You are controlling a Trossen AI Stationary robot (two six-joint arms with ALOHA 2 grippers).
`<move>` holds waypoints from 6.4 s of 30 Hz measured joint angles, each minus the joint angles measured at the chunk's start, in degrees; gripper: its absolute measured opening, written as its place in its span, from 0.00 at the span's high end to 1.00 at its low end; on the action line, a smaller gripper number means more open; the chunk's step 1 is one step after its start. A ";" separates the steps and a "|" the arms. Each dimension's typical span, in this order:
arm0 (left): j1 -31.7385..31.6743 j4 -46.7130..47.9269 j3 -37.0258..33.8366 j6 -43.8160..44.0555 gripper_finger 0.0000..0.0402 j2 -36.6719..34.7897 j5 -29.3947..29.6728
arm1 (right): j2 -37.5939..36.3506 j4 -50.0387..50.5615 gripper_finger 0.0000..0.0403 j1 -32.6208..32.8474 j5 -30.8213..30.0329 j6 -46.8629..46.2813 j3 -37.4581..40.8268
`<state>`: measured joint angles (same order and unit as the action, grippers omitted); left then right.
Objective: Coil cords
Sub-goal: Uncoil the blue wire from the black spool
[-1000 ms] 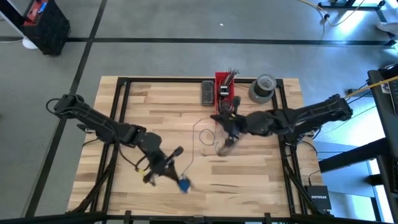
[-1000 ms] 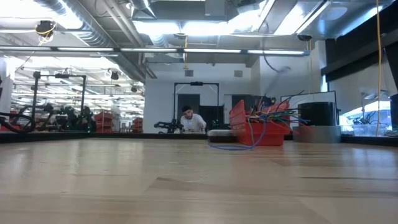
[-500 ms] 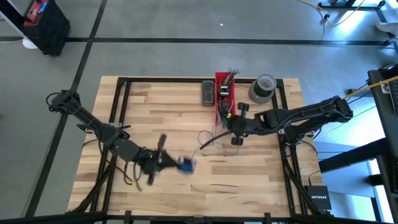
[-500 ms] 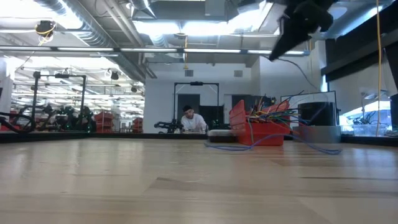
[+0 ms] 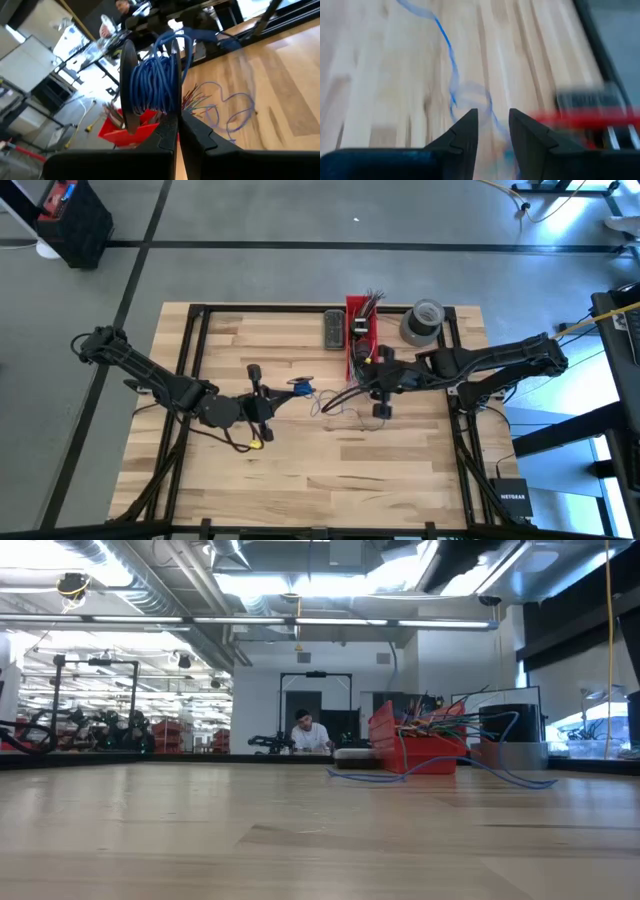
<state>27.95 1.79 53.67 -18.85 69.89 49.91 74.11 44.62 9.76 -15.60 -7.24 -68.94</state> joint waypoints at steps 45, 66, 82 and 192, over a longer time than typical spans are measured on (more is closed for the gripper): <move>-1.00 1.00 0.00 1.95 0.99 0.02 -0.42 | 11.02 -80.16 0.83 0.02 23.50 10.66 20.40; -1.01 1.10 0.00 1.97 0.99 0.02 -0.42 | 13.27 -85.24 0.87 -0.01 21.79 13.66 20.43; -1.70 6.10 0.00 2.82 0.99 0.49 -25.03 | 13.05 -51.62 0.99 1.56 17.06 22.25 0.33; 2.68 4.45 0.00 -0.02 0.99 0.31 -2.43 | 13.44 -50.98 0.56 9.72 -25.31 20.55 10.82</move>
<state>30.63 6.25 53.67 -18.88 70.20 47.48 87.55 -6.36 19.48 -40.91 13.31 -58.12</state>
